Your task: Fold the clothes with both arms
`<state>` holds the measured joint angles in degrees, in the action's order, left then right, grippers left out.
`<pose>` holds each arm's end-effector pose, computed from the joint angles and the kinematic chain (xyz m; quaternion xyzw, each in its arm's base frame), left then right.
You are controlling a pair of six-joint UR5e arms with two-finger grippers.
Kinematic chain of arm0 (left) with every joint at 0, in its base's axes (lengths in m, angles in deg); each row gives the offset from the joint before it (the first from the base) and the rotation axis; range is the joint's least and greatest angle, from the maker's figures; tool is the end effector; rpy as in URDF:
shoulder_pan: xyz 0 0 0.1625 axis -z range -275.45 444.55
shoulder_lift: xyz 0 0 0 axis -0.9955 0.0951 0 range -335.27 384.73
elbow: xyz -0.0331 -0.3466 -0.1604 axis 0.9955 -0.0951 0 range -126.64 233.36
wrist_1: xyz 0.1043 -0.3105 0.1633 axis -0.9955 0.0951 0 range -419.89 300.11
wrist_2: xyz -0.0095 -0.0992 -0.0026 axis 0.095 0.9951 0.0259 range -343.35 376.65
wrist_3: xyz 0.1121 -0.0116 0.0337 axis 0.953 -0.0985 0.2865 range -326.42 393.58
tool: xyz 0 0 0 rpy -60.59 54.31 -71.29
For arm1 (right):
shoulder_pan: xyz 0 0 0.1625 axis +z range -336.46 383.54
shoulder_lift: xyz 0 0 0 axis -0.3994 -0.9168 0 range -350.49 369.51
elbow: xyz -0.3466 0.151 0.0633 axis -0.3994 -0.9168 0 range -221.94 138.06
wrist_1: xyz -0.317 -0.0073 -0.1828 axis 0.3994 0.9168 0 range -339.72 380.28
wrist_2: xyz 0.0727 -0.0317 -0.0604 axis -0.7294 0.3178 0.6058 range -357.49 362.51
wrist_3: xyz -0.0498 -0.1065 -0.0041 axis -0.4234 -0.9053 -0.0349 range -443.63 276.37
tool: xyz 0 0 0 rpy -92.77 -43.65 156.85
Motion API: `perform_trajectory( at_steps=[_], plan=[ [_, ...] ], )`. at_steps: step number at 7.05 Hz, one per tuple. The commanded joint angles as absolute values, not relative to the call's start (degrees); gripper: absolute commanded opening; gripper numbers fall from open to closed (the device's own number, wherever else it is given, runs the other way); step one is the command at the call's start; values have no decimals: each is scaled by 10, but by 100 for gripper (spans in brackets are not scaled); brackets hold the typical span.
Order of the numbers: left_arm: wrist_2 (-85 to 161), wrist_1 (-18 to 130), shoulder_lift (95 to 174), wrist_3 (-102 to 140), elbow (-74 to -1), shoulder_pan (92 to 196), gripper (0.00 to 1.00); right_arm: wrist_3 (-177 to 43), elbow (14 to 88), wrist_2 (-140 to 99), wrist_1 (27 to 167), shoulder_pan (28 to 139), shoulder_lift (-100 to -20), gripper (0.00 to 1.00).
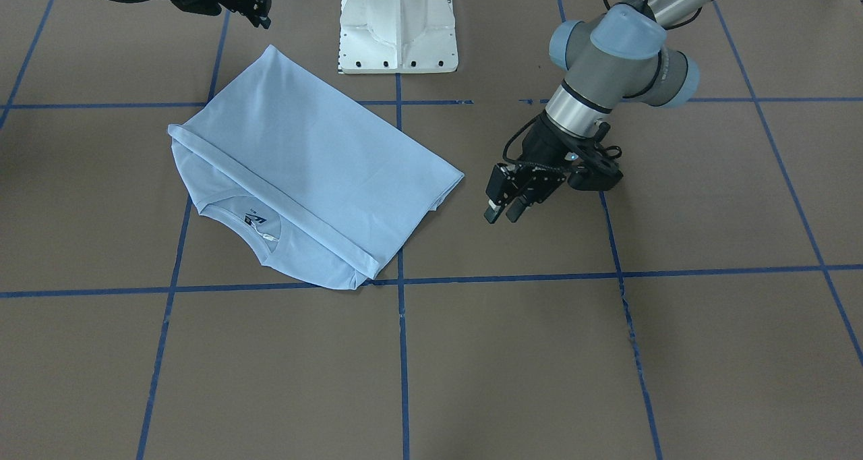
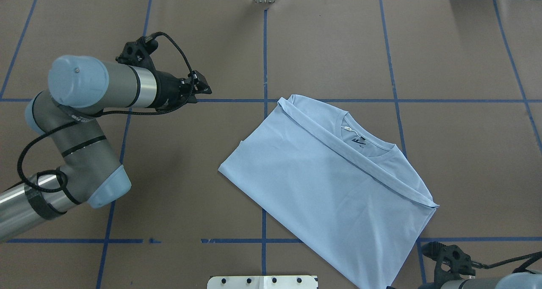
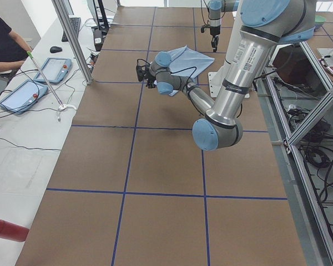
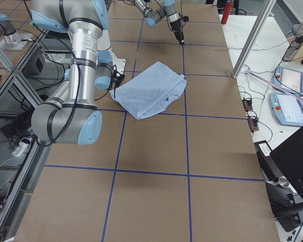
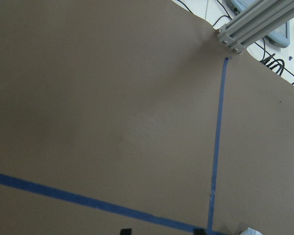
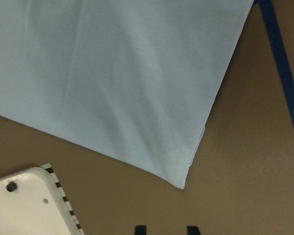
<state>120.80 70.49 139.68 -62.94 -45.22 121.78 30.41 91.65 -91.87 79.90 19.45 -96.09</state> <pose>0.4009 -0.4361 0.2577 0.0630 0.6014 -0.2268 0.7635 -0.3581 -0.0990 0.3484 -0.1508 -0.4646 0.1327 0.8624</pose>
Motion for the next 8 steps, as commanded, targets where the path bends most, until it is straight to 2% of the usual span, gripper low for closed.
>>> perform_trajectory(
  at_steps=[1,3,8],
  plan=[
    [1208,628,1389,-714,-496,1148,54,304,945,-919,799,254,-956,100],
    [1158,575,1388,-728,-490,1065,54,298,934,-921,800,353,-939,100],
    [1147,564,1417,-719,-441,1059,51,298,903,-915,800,367,-935,100]
  ],
)
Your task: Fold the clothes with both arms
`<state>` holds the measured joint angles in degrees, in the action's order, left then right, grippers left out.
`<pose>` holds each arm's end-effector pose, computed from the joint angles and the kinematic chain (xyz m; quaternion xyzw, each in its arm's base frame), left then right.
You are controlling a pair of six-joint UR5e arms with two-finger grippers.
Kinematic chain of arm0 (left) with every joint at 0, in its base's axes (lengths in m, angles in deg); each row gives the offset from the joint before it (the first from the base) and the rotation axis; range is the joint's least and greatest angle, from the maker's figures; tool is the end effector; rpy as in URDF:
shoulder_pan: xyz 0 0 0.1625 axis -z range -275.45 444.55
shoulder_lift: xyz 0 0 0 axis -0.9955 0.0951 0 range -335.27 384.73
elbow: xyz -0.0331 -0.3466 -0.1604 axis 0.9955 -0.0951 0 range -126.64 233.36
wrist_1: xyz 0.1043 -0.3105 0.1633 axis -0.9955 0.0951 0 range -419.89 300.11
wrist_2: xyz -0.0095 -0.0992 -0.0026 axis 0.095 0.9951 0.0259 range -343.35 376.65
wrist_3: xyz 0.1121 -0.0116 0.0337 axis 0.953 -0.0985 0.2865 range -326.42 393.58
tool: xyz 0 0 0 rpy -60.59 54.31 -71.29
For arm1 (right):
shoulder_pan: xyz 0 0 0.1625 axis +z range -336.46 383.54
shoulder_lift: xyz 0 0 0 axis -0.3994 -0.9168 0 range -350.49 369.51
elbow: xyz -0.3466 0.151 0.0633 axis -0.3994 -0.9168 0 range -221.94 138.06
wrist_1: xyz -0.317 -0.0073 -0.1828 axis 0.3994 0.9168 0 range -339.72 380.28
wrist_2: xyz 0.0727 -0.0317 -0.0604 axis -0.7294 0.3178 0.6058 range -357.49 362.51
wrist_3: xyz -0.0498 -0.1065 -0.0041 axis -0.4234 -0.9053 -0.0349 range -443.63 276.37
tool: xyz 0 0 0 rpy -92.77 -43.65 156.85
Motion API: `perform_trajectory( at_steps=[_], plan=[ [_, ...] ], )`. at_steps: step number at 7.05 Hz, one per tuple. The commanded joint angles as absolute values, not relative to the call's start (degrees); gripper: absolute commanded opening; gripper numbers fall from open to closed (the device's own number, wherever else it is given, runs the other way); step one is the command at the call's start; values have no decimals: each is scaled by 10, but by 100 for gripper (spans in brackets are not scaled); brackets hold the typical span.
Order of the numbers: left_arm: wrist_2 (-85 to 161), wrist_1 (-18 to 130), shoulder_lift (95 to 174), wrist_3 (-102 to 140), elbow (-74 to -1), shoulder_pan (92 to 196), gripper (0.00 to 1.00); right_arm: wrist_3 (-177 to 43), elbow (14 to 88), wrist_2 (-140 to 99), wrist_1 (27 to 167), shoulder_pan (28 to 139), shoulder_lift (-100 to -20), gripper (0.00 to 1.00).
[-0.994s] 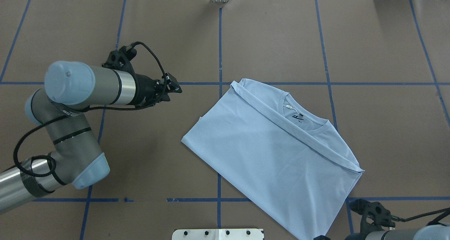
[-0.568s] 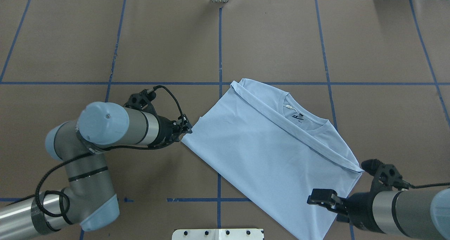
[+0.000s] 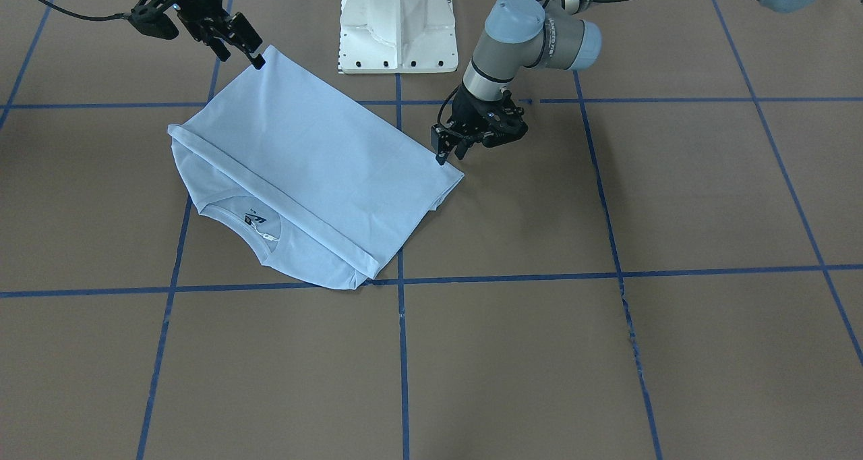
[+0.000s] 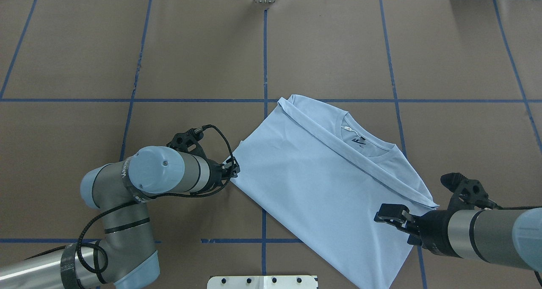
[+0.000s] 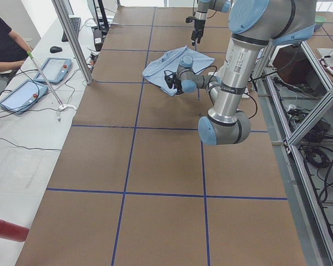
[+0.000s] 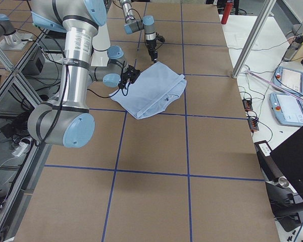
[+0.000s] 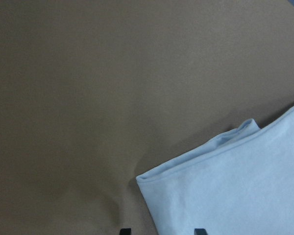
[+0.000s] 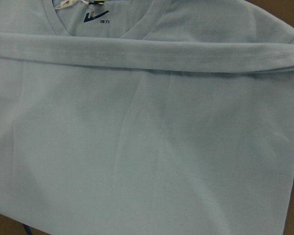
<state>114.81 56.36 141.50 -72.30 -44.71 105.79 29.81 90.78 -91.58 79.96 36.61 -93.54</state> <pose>0.5193 -0.3271 0.2791 -0.0376 0.5092 -0.2392 0.8259 -0.3235 -0.2034 0.3396 -0.0760 -0.4948 0.2542 0.8275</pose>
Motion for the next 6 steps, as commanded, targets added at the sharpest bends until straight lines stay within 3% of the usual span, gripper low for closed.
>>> perform_trajectory(
  at_steps=[1,2,3,6],
  plan=[
    [1147,564,1417,-719,-436,1059,48,297,900,-915,800,367,-936,100],
    [1142,564,1417,-719,-436,1060,37,297,900,-915,800,368,-935,100],
    [1131,564,1421,-719,-436,1061,1,298,900,-915,800,367,-936,100],
    [1132,563,1422,-701,-433,1097,0,298,899,-915,800,368,-935,100]
  ],
)
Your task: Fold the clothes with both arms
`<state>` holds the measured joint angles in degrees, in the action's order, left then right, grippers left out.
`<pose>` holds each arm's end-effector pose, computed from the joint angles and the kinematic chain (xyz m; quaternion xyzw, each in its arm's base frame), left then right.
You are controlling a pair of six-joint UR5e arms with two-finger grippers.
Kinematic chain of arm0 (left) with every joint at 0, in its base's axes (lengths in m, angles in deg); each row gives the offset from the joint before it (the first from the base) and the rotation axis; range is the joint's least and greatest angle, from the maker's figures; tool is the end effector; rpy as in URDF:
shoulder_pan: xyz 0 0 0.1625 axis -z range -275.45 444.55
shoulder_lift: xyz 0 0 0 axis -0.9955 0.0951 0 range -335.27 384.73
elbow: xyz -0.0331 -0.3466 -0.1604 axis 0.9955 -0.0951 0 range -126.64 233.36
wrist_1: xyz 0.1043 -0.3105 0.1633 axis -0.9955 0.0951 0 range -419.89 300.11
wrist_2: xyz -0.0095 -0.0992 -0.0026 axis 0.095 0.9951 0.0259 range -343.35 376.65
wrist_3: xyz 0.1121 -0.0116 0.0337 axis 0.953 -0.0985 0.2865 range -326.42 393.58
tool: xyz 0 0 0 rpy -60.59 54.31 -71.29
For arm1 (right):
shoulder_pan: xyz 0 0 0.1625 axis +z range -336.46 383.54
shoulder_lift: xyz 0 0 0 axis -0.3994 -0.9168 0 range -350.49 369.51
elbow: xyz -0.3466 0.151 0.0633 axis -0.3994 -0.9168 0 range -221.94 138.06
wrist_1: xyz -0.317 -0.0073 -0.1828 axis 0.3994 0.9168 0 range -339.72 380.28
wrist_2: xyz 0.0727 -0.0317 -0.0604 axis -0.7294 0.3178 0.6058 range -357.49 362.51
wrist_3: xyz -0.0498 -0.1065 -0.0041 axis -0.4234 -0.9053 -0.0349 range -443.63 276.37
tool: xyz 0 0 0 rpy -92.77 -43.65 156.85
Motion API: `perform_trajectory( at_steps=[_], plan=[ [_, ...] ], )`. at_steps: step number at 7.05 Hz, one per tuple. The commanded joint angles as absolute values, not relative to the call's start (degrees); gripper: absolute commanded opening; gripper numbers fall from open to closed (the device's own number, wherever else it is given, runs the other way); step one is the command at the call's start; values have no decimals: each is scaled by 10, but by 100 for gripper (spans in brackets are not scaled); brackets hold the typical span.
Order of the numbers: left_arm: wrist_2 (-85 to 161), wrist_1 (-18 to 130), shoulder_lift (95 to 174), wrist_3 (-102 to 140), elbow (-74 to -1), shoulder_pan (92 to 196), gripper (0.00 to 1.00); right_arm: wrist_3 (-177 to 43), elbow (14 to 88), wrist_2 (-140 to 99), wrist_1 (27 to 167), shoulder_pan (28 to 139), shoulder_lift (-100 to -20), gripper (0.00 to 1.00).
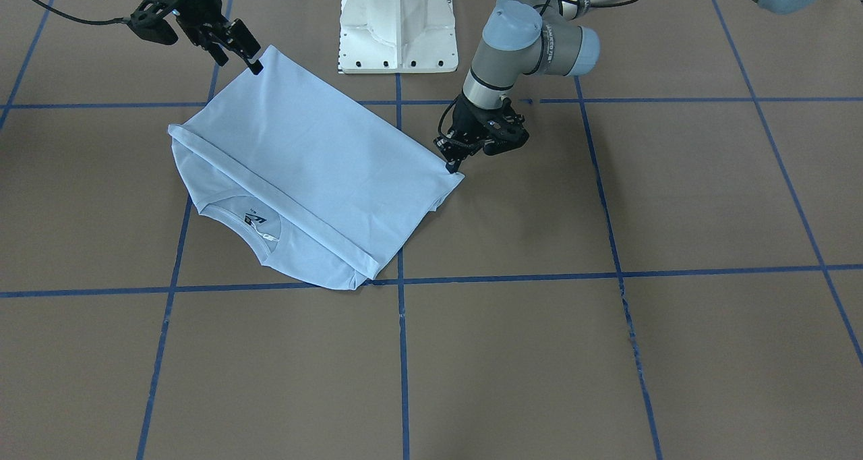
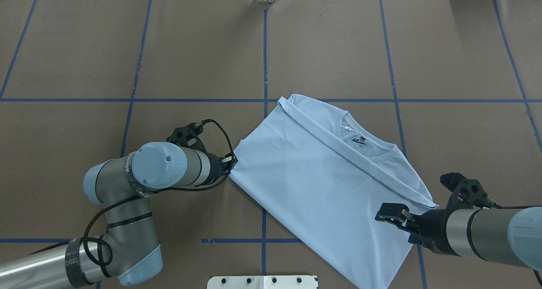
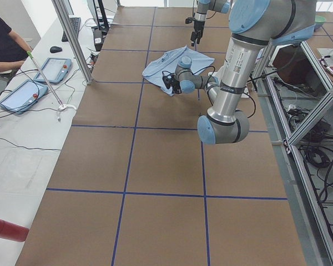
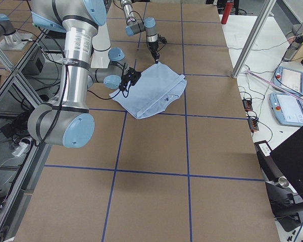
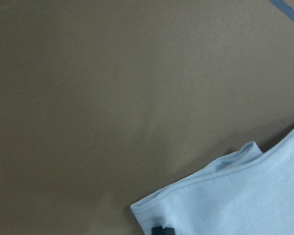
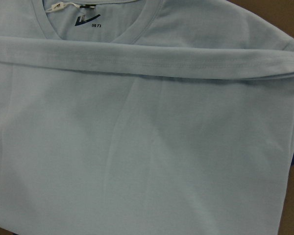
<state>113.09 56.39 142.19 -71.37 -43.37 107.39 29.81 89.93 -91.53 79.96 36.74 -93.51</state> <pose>0.5151 -0.3474 0.2820 -0.0139 0.5049 -0.2527 0.8253 -0.3259 -0.2049 0.3460 -0.0746 -0.4888 0.2566 0.8305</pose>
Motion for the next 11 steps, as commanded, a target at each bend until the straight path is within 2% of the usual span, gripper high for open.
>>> perform_trajectory(
  at_steps=[1,2,3,4,6,7,8,9,11],
  plan=[
    [1132,562,1422,-644,-432,1128,0,298,900,-915,800,368,-933,100],
    [1133,563,1423,-594,-418,1172,0,298,899,-914,800,368,-931,100],
    [1133,573,1448,-569,-368,1212,0,299,896,-913,800,371,-926,100],
    [1132,588,1517,-553,-279,1248,0,298,895,-907,800,373,-916,100],
    [1132,720,1634,-541,-66,1293,0,298,891,-906,800,377,-902,100],
    [1132,765,1672,-526,15,1310,0,298,887,-906,800,379,-894,100],
    [1127,775,1675,-516,20,1312,0,298,877,-903,800,380,-871,100],
    [1130,774,1667,-512,-1,1311,50,298,861,-884,801,379,-852,100],
    [1144,758,1567,-518,-163,1306,53,230,781,-885,826,398,-767,100]
  ],
)
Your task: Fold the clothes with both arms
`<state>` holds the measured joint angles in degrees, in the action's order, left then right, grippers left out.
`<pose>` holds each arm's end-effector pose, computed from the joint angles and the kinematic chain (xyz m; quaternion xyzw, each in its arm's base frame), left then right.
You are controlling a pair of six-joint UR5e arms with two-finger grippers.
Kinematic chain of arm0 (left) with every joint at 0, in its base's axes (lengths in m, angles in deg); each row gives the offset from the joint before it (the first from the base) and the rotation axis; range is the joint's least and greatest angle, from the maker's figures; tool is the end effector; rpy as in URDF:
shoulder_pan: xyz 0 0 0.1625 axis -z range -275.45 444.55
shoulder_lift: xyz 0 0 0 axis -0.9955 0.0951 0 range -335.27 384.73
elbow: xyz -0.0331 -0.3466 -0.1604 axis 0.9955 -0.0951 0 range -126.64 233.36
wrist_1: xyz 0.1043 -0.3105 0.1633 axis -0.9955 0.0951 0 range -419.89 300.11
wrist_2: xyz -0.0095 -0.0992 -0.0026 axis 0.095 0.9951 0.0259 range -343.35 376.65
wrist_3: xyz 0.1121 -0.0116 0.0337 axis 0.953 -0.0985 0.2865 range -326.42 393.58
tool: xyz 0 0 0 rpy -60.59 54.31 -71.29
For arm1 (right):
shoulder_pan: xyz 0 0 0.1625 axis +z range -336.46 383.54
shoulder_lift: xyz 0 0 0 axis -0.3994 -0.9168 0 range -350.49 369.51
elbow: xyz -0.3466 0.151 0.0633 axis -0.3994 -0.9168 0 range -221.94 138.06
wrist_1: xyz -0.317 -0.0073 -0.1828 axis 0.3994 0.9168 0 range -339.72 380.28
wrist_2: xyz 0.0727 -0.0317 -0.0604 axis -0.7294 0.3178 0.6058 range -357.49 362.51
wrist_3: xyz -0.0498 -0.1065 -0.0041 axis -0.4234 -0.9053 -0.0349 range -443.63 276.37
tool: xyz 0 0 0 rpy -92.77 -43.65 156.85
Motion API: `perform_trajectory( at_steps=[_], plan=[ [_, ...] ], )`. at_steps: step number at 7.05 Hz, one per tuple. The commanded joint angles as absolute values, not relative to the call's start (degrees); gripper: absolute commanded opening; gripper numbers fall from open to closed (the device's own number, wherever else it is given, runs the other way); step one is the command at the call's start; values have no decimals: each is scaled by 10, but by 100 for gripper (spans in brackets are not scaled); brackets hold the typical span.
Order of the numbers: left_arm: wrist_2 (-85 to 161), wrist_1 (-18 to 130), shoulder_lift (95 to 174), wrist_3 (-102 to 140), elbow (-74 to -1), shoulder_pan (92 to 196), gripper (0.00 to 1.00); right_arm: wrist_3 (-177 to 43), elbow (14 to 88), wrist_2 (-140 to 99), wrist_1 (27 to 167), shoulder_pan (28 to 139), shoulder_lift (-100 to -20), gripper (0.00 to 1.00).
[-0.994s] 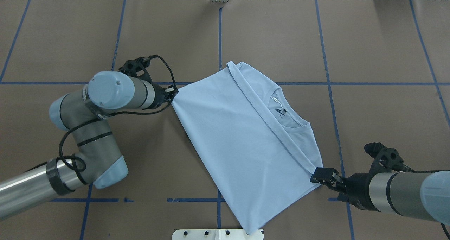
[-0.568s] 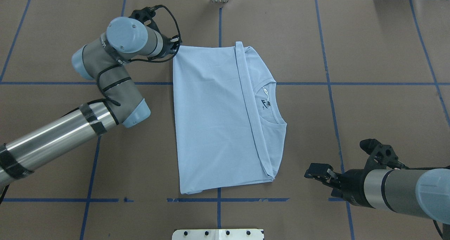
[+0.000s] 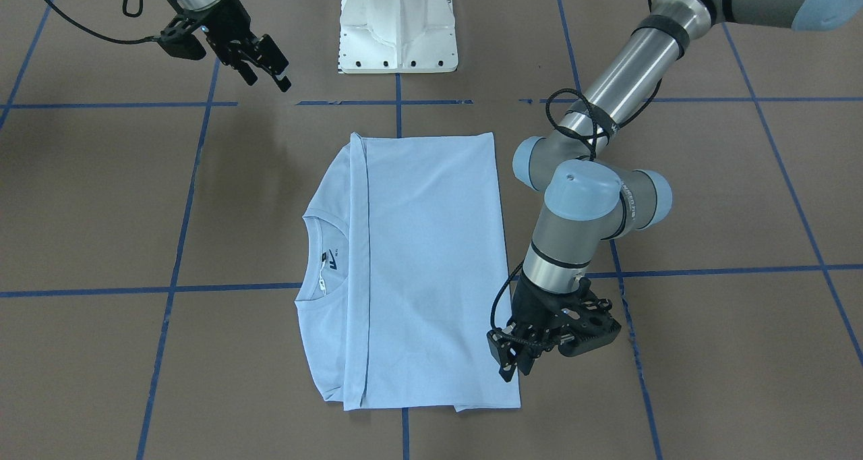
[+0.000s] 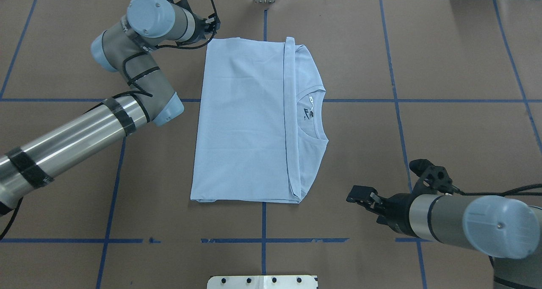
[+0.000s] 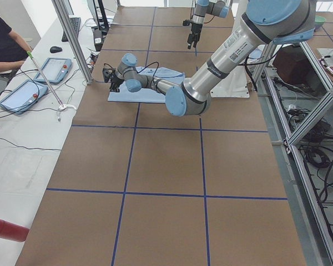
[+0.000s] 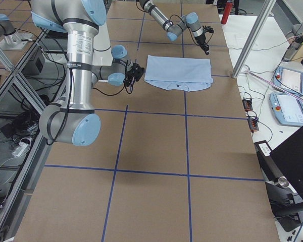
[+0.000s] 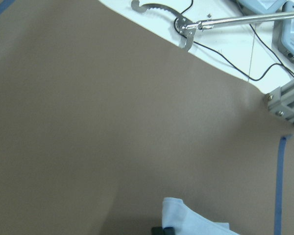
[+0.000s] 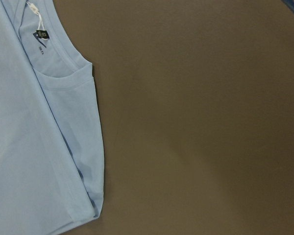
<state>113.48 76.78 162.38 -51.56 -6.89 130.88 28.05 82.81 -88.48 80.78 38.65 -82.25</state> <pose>0.4356 -0.6293 0.2761 0.1849 0.5026 -0.2691 0.8005 -0.3756 -0.2374 0.3259 -0.0371 -0.5175 0.2655 0.8126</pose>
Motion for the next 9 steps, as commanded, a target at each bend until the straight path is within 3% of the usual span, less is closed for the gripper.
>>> perform_trajectory(
  at_steps=[1,3,4,7,9],
  plan=[
    [1176,749,1516,-519,-223,1305,53,129,750,-888,910,398,-697,100],
    [1180,749,1506,-521,-236,1301,54,-18,631,-892,1048,402,-532,100],
    [1179,749,1505,-520,-235,1300,54,-70,598,-892,1078,403,-500,100],
    [1179,749,1506,-522,-235,1291,54,-177,564,-894,1126,413,-472,100],
    [1180,749,1506,-522,-236,1291,54,-199,602,-912,1162,430,-505,100]
  ],
)
